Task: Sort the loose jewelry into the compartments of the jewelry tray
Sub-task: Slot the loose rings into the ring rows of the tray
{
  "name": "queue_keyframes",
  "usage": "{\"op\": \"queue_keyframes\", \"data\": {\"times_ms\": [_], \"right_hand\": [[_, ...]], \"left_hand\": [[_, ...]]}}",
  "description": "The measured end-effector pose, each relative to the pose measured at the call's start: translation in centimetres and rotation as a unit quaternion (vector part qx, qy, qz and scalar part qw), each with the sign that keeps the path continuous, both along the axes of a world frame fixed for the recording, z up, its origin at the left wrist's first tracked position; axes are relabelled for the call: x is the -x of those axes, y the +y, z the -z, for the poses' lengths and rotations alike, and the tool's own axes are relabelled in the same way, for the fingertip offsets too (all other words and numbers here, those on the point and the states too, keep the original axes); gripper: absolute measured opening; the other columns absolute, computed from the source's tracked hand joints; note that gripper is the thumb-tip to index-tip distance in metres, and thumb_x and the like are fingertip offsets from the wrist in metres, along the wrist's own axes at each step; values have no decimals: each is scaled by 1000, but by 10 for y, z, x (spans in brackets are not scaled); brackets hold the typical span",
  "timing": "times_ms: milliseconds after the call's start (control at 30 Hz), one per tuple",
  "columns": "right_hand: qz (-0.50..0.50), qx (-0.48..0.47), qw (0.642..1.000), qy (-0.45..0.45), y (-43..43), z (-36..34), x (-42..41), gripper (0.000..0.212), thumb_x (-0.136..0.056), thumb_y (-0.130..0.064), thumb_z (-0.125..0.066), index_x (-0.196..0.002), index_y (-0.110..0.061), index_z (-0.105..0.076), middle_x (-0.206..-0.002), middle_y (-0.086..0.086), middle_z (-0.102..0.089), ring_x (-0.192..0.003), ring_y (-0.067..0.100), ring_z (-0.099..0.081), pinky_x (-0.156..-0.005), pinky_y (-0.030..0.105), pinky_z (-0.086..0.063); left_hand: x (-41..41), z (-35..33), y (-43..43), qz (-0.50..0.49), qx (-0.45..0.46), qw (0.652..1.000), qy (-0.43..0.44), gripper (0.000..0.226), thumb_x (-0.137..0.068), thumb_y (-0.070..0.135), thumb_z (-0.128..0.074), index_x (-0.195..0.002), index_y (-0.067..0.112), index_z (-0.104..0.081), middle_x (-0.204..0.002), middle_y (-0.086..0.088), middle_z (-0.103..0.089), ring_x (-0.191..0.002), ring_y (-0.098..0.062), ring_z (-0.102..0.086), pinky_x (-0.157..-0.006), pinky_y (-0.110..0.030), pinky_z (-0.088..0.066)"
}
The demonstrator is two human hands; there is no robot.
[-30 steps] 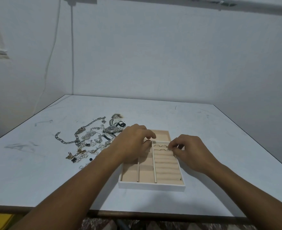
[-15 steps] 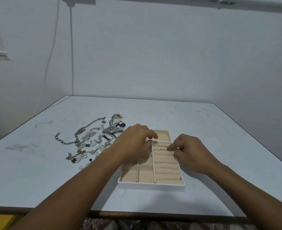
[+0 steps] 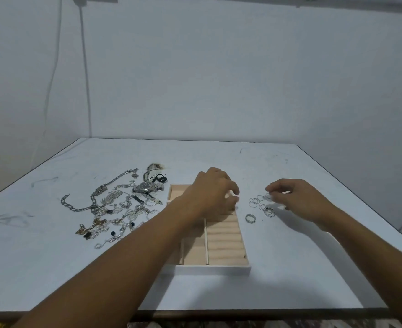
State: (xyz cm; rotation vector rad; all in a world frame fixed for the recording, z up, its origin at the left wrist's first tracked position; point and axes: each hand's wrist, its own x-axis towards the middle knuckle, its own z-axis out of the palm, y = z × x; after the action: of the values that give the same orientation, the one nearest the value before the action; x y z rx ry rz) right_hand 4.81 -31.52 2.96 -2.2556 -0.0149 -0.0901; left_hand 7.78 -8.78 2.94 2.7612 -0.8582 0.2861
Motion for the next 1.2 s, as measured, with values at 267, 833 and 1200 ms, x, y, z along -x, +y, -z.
{"op": "queue_keyframes", "data": {"times_ms": [267,833,1200], "right_hand": [[57,90,994,20,-16,19,-26,16,-89,-14,-57,-99,-22,-67,-97,-2,-66,-94,17,-60,-76,23,-39],[42,132,990,5,-12,22,-40,3,-85,-19,-69,-84,-22,-69,-75,-5,-65,-73,10,-56,-60,16,-37],[44,132,990,10,-14,25,-41,12,-84,-16,-69,-77,-20,-61,-76,-5,-61,-72,12,-55,-59,20,-37]], "left_hand": [[-19,4,-45,-18,-41,998,39,33,-86,50,-57,-108,28,-68,-125,-1,-56,-128,-23,-31,-96,-42,-27],[-29,15,-68,-48,-24,996,72,15,-84,40,-66,-88,26,-68,-111,0,-56,-121,-24,-33,-95,-45,-30],[-28,11,-73,-65,-21,993,91,10,-84,34,-67,-86,30,-59,-110,0,-54,-119,-23,-38,-92,-42,-29]]}}
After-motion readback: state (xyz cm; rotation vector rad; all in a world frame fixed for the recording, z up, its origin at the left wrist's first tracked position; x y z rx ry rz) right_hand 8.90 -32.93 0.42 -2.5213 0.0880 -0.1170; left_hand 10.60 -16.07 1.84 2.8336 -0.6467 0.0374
